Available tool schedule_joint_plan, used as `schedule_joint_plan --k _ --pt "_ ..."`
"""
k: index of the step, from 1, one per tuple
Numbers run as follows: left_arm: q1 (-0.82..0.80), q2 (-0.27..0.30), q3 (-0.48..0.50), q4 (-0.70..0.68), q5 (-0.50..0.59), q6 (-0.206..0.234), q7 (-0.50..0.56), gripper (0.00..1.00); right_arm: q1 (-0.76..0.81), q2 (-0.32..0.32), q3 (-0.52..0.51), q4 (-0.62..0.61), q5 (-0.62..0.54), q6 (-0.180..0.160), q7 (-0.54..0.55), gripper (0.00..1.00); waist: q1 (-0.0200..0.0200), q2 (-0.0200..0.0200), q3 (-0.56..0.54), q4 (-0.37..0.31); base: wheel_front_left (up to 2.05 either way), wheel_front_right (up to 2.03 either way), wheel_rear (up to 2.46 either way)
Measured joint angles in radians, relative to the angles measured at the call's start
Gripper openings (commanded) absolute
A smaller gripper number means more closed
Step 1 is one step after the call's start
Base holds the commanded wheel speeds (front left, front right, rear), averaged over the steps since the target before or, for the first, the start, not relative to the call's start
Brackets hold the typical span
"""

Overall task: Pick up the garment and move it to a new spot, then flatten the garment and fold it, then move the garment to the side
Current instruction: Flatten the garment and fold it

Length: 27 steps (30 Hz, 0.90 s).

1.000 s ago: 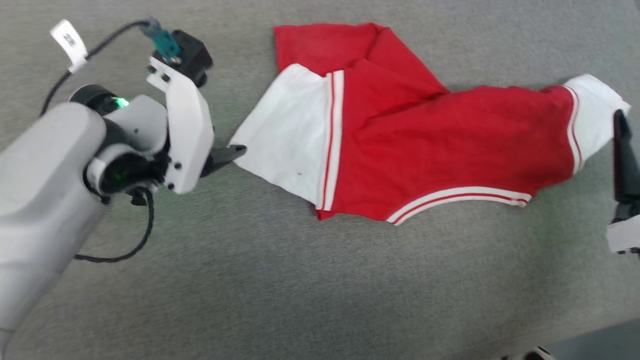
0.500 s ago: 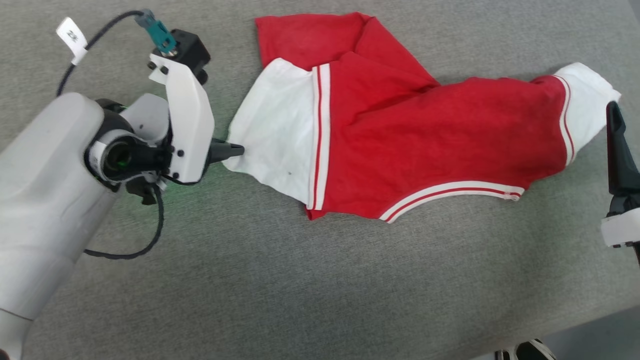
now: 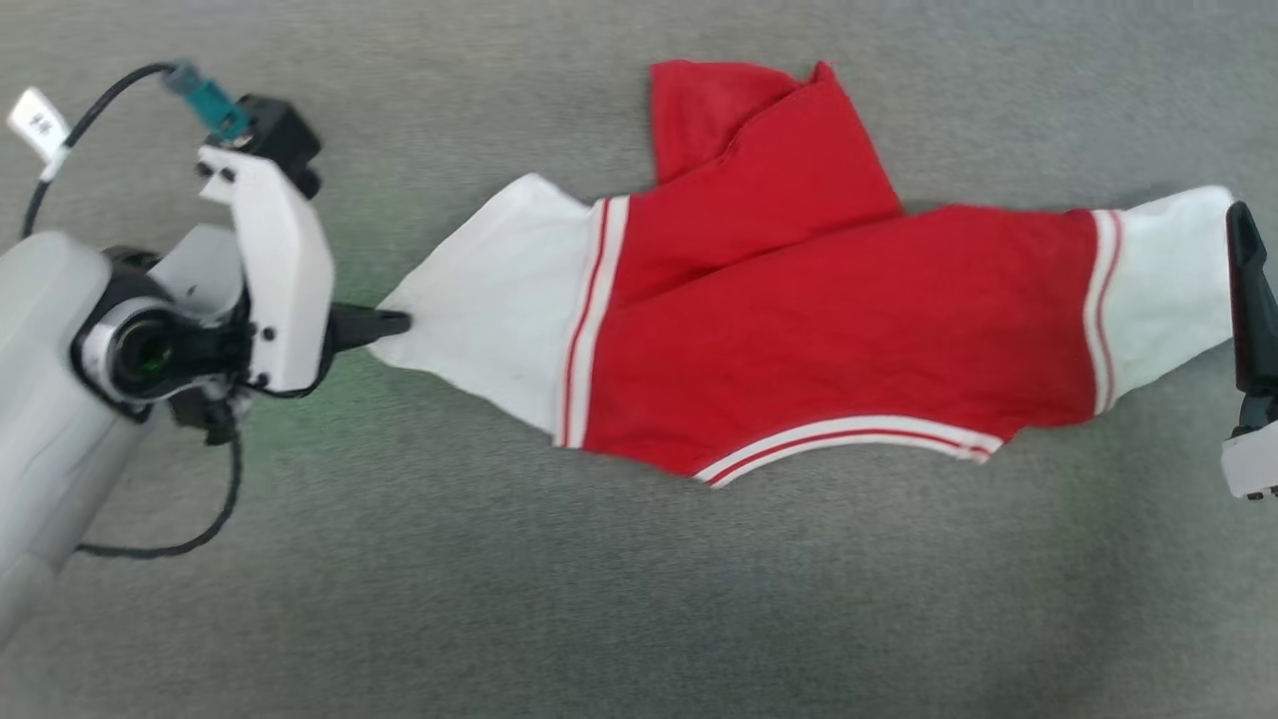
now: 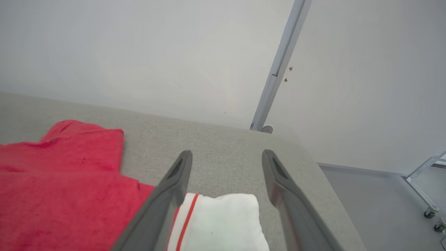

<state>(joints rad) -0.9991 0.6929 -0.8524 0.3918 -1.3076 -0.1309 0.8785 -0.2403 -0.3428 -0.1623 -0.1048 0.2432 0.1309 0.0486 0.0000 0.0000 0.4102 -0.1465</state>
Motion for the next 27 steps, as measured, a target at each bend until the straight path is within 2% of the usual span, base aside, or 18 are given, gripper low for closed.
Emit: schedule_joint_plan --k 4,9,17,18,19,20,21,22,23,24,27 --pt "0.032 0.049 0.004 -0.006 -0.001 0.001 -0.009 0.0 0.0 -0.005 0.007 -0.021 0.0 0.0 0.023 1.0 0.0 0.0 -0.019 0.042 0.0 0.0 0.0" --pt "0.061 0.111 0.005 0.011 0.026 0.026 -0.036 0.0 -0.001 -0.012 0.016 -0.04 -0.001 0.0 0.041 1.0 0.0 0.0 -0.028 0.063 0.0 0.0 0.0" --pt "0.101 0.09 0.005 0.068 0.04 0.028 -0.111 0.0 0.0 -0.024 0.027 -0.058 -0.003 0.0 0.067 1.0 0.0 0.0 -0.031 0.058 0.0 0.0 0.0" --pt "0.106 0.086 0.003 0.078 0.055 0.023 -0.14 0.13 0.002 -0.033 0.028 -0.061 -0.003 0.0 0.072 1.0 0.0 0.0 -0.036 0.058 0.0 0.0 0.0" --pt "0.107 0.081 0.005 0.083 0.055 0.02 -0.156 0.38 0.003 -0.036 0.028 -0.062 -0.003 0.0 0.076 1.0 0.0001 0.0 -0.039 0.059 0.0 0.0 0.0" --pt "0.11 0.077 0.008 0.085 0.058 0.017 -0.177 0.73 0.004 -0.039 0.029 -0.062 -0.003 0.0 0.079 1.0 0.0 0.0 -0.042 0.06 0.0 0.0 0.0" --pt "0.114 0.074 0.013 0.086 0.063 0.016 -0.207 0.87 0.005 -0.043 0.032 -0.062 -0.001 0.0 0.082 1.0 0.0 0.0 -0.045 0.061 0.0 0.0 0.0" --pt "0.121 0.072 0.02 0.088 0.06 0.015 -0.227 0.87 0.005 -0.047 0.036 -0.062 0.001 0.0 0.084 1.0 0.0 0.0 -0.049 0.063 0.0 0.0 0.0" --pt "0.13 0.069 0.028 0.088 0.052 0.013 -0.244 0.91 0.006 -0.052 0.041 -0.062 0.002 0.0 0.093 1.0 0.0 0.0 -0.053 0.065 0.0 0.0 0.0" --pt "0.142 0.071 0.038 0.086 0.046 0.01 -0.27 1.0 0.007 -0.058 0.049 -0.06 0.002 0.0 0.097 1.0 0.0 0.0 -0.056 0.066 0.0 0.0 0.0" --pt "0.174 0.096 0.051 0.05 0.062 0.007 -0.371 1.0 0.026 -0.086 0.076 -0.049 -0.005 0.0 0.125 1.0 0.0 0.0 -0.063 0.077 0.0 0.0 0.0"
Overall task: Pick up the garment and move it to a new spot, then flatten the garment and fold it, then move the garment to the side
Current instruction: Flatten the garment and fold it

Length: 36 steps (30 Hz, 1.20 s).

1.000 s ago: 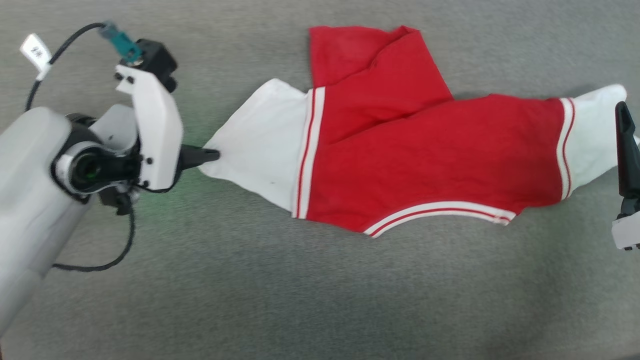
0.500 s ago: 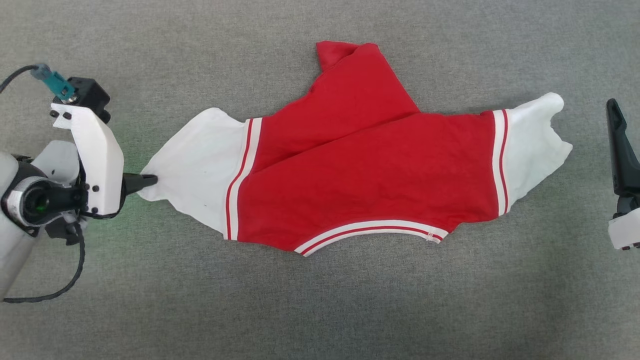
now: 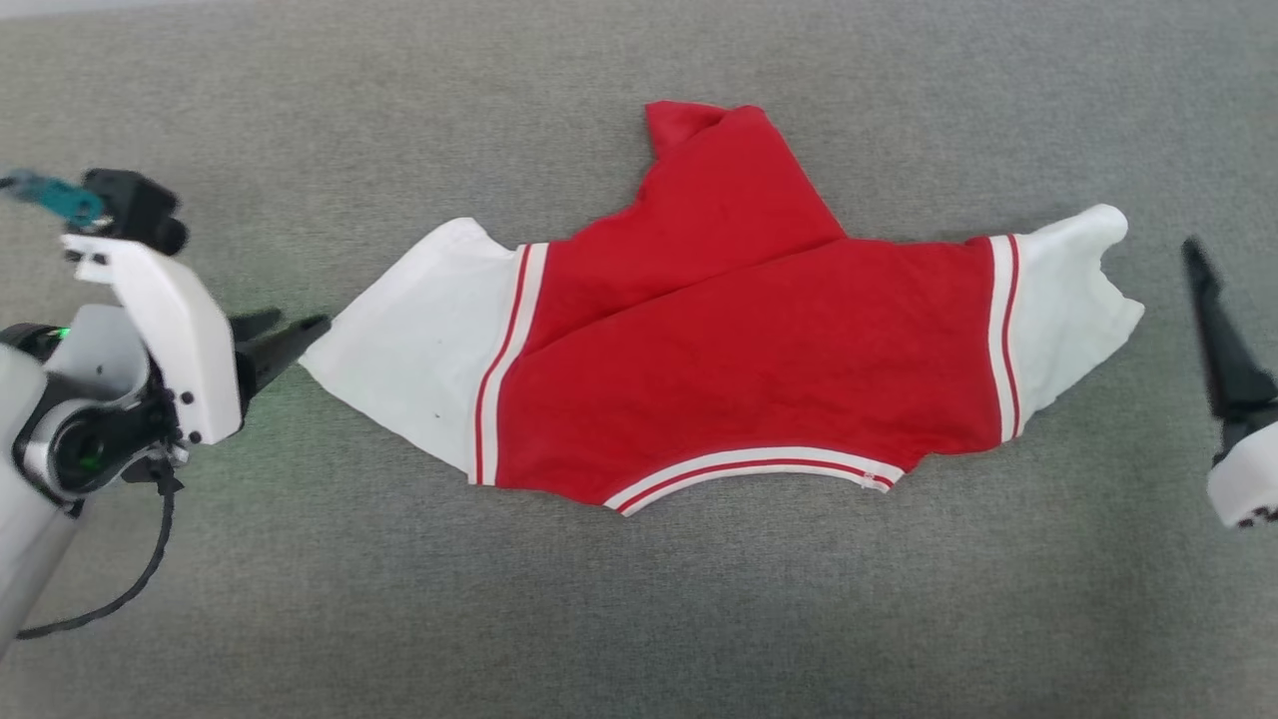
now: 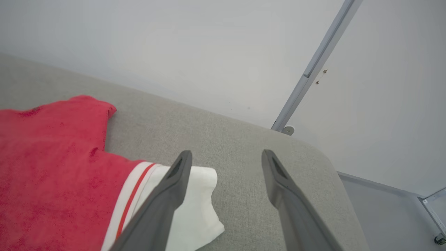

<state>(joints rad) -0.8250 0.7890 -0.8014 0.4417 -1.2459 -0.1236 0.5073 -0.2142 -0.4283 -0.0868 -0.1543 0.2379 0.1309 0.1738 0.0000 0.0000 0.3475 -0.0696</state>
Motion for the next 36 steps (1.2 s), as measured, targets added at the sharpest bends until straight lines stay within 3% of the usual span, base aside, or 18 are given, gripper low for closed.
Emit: schedule_joint_plan --k 7,15,22,27,32,36 --pt "0.14 0.018 0.054 -0.106 0.076 0.002 -0.357 1.0 0.056 -0.109 0.108 0.024 0.023 0.0 0.101 1.0 0.0 0.0 -0.008 0.036 0.0 0.0 0.0" --pt "0.327 -0.04 0.086 -0.226 0.172 0.116 -0.702 1.0 0.117 -0.323 0.203 0.014 0.184 0.0 0.314 1.0 0.0 0.0 -0.006 0.083 0.0 0.0 0.0" --pt "0.436 -0.105 0.161 -0.335 0.252 0.213 -0.765 1.0 0.11 -0.471 0.257 -0.014 0.31 0.0 0.448 1.0 0.0 0.0 0.011 0.136 0.0 0.0 0.0" --pt "0.517 -0.2 0.297 -0.431 0.373 0.256 -0.768 1.0 0.06 -0.546 0.318 -0.02 0.341 0.0 0.489 1.0 0.0 0.0 0.03 0.179 0.0 0.0 0.0" --pt "0.601 -0.294 0.359 -0.472 0.502 0.252 -0.769 1.0 0.021 -0.588 0.384 0.012 0.364 0.0 0.53 1.0 0.0 0.0 0.053 0.216 0.0 0.0 0.0" --pt "0.626 -0.352 0.405 -0.474 0.552 0.221 -0.769 1.0 -0.011 -0.617 0.422 0.043 0.359 0.0 0.532 1.0 0.0 0.0 0.073 0.24 0.0 0.0 0.0"
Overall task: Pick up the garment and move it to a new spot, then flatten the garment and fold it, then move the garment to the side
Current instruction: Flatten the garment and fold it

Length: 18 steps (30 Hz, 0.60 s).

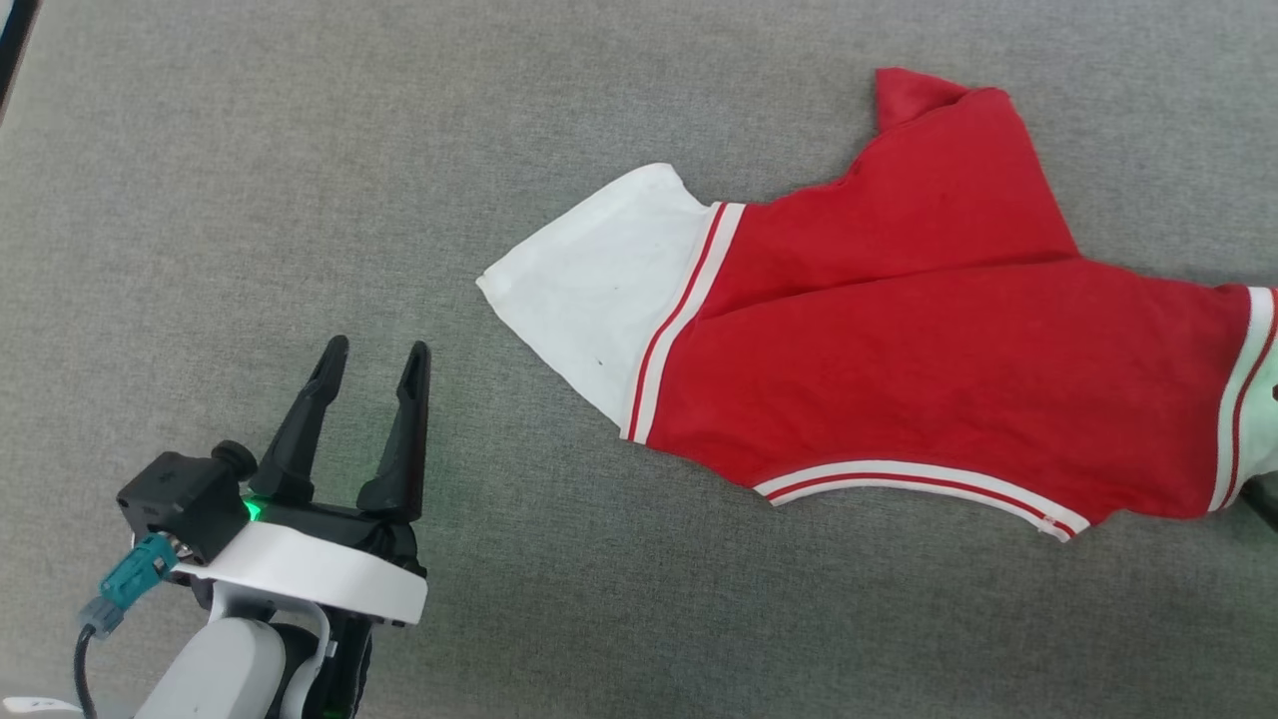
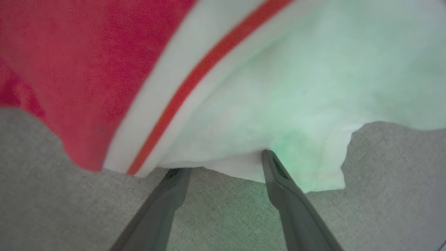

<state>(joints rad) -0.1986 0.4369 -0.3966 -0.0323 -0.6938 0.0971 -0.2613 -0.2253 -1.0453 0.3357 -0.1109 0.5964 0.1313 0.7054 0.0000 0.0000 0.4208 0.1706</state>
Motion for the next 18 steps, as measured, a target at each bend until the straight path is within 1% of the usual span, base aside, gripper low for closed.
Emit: schedule_joint_plan --k 2,3,4,5,6,7,12,15,18 --pt "0.004 -0.016 0.016 0.006 0.021 -0.019 0.0 1.0 -0.012 -0.003 0.018 0.015 -0.001 0.0 0.0 1.0 0.0 0.0 0.008 0.008 0.0 0.0 0.0" --pt "0.004 -0.016 0.016 0.006 0.021 -0.019 0.0 1.0 -0.012 -0.003 0.018 0.015 -0.001 0.0 0.0 0.88 0.0 0.0 0.008 0.008 0.0 0.0 0.0" --pt "0.005 -0.024 0.026 0.008 0.028 -0.029 0.0 1.0 -0.015 -0.006 0.024 0.018 -0.002 0.001 -0.001 0.64 0.0 0.0 0.011 0.011 0.0 0.0 0.0" --pt "0.008 -0.026 0.035 0.012 0.034 -0.038 0.0 1.0 -0.021 -0.008 0.03 0.021 -0.007 0.003 -0.002 0.44 0.0 0.0 0.014 0.012 0.0 0.0 0.0" --pt "0.011 -0.026 0.045 0.016 0.04 -0.046 0.0 1.0 -0.024 -0.008 0.037 0.025 -0.007 0.003 -0.002 0.17 0.0 0.0001 0.016 0.012 0.0 0.0 0.0" --pt "0.013 -0.026 0.052 0.019 0.046 -0.052 0.0 1.0 -0.03 -0.008 0.043 0.026 -0.007 0.003 -0.002 0.0 0.0 0.0 0.017 0.011 0.0 0.0 0.0" --pt "0.01 -0.013 0.077 0.022 0.08 -0.088 0.0 1.0 -0.053 0.008 0.058 0.045 -0.017 0.004 -0.035 0.0 0.0 0.0 0.018 -0.005 0.0 0.0 0.0" --pt "-0.015 0.022 0.066 0.026 0.093 -0.12 0.015 1.0 -0.061 0.02 0.063 0.051 -0.024 0.003 -0.046 0.0 0.0 0.0 0.015 -0.017 0.0 0.0 0.0" --pt "-0.081 0.08 0.032 0.021 0.102 -0.169 0.099 1.0 -0.072 0.031 0.067 0.051 -0.03 0.003 -0.053 0.0 0.0 0.0 0.01 -0.029 0.0 0.0 0.0"
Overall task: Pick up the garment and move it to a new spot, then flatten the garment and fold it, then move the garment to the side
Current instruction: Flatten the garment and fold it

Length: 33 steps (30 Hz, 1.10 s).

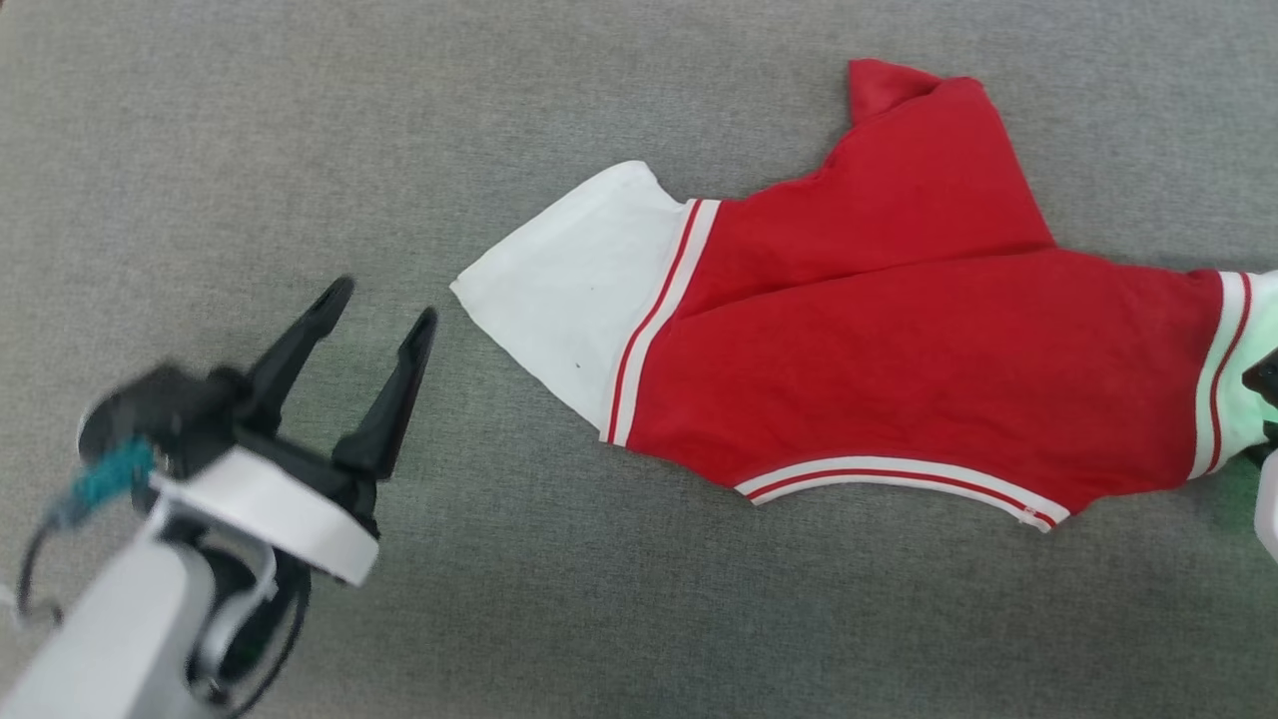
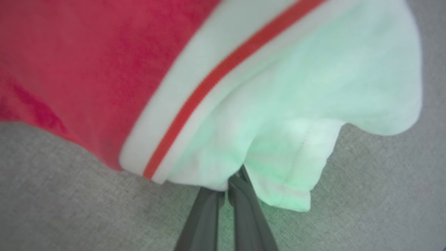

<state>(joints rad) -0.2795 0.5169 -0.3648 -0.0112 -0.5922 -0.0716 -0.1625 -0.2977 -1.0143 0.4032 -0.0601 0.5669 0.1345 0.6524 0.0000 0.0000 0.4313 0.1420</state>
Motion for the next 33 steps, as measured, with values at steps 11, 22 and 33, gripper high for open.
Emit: schedule_joint_plan --k 11,22,33 --pt "-0.318 0.191 -0.235 -0.023 -0.415 -0.057 0.771 1.0 -0.055 0.024 0.027 -0.01 -0.013 -0.001 0.002 0.0 0.0 0.0 0.018 -0.03 0.0 0.0 0.0" --pt "-0.486 0.139 -0.302 0.16 -0.582 -0.058 1.044 1.0 -0.101 0.025 0.035 -0.03 -0.008 -0.001 0.011 0.0 0.0 0.0 0.07 -0.053 0.0 0.0 0.0" --pt "-0.566 0.055 -0.326 0.255 -0.647 -0.06 1.059 0.49 -0.123 0.035 0.032 -0.051 -0.012 -0.001 0.021 0.0 0.0 0.0001 0.098 -0.073 0.0 0.0 0.0"
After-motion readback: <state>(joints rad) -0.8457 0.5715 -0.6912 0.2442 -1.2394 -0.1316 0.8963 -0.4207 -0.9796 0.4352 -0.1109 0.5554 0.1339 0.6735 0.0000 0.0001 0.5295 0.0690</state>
